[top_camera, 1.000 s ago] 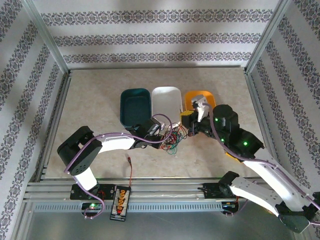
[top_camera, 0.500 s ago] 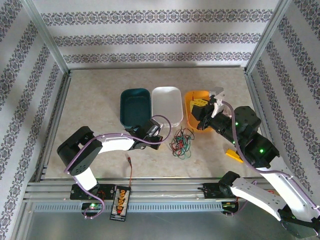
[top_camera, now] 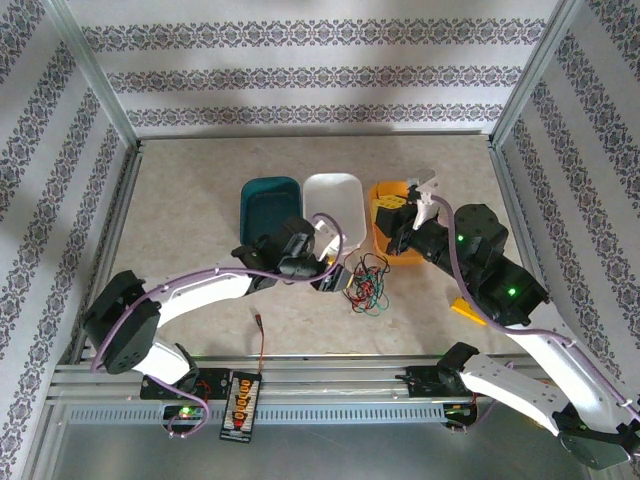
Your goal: Untangle the cables
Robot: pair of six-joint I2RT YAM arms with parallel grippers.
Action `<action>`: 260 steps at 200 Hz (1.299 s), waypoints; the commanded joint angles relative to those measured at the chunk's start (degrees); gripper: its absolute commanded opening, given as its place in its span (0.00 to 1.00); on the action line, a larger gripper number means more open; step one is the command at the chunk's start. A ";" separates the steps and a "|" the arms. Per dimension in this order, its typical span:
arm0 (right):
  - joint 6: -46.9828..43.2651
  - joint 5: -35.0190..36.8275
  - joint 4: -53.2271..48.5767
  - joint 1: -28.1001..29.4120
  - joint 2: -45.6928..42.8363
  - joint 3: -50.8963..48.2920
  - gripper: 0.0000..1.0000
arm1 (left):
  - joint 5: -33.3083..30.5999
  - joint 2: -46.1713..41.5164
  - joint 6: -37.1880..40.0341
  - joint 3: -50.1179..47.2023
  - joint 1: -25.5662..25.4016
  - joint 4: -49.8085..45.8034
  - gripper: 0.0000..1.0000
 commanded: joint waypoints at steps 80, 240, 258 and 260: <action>3.49 2.09 3.46 -1.58 -0.81 3.06 0.00 | 11.17 18.57 3.84 10.61 -2.39 -0.61 0.31; -11.56 16.80 12.73 -7.19 1.27 20.45 0.00 | 2.72 23.48 3.60 3.43 -2.19 0.99 0.37; -12.86 18.14 14.18 -8.83 2.70 22.95 0.00 | 2.14 23.51 3.45 2.45 -2.12 0.43 0.35; -12.85 18.16 14.28 -9.03 2.86 23.27 0.00 | 2.10 23.41 3.36 2.37 -2.06 0.34 0.35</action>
